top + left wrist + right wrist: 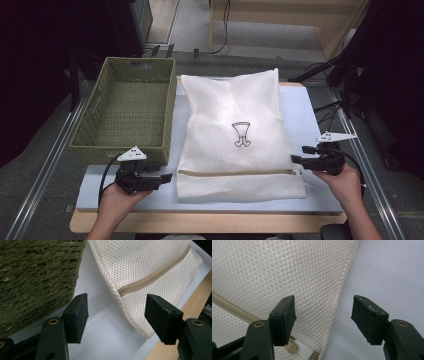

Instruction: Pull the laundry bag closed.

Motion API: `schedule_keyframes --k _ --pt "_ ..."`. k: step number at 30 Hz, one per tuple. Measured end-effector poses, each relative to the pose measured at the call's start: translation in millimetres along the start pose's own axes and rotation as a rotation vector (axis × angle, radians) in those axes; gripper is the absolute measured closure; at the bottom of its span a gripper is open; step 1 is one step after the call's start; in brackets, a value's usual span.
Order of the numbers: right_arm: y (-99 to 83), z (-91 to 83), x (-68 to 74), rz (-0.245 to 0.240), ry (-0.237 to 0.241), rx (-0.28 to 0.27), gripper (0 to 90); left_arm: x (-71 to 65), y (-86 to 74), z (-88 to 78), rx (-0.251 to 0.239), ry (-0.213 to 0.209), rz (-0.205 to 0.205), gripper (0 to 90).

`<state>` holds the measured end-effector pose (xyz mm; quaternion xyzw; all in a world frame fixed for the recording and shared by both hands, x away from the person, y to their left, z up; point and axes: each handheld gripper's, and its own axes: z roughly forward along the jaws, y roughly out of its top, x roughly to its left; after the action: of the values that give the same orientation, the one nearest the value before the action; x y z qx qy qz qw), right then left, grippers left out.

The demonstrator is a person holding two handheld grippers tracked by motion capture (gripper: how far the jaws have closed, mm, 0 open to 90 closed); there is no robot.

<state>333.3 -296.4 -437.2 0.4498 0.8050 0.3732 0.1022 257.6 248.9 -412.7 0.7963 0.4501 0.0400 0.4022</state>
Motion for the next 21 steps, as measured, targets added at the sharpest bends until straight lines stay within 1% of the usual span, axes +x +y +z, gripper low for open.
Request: schedule_keyframes --k 2,3,7,9,10,14,15,21 --pt "0.5 2.9 0.8 -0.006 -0.017 -0.003 34.9 0.0 -0.4 0.1 -0.001 0.001 0.002 35.8" --pt "0.9 4.1 1.0 -0.010 -0.019 0.001 34.7 0.2 -0.5 0.7 -0.004 0.000 -0.001 35.8" --pt "0.9 5.6 0.0 -0.013 -0.014 0.007 34.4 1.9 -0.7 3.8 0.011 0.003 -0.010 35.8" --pt "0.7 5.7 -0.6 -0.002 -0.014 0.011 34.3 1.8 -0.4 4.0 0.017 0.005 -0.012 35.8" --pt "0.5 5.8 -0.9 0.000 -0.012 0.011 34.2 1.3 -0.3 4.2 0.016 -0.004 -0.008 35.8" --pt "0.4 7.2 -1.9 0.005 -0.008 0.016 34.0 -0.3 -0.6 6.7 0.029 -0.001 0.006 35.8" --pt "0.2 7.9 -1.7 0.009 -0.016 0.014 34.0 -0.3 -0.7 7.1 0.028 -0.002 0.008 35.8" --pt "-0.1 8.2 -1.6 0.016 -0.013 0.020 33.6 0.1 -0.9 7.4 0.035 0.006 0.006 35.8"
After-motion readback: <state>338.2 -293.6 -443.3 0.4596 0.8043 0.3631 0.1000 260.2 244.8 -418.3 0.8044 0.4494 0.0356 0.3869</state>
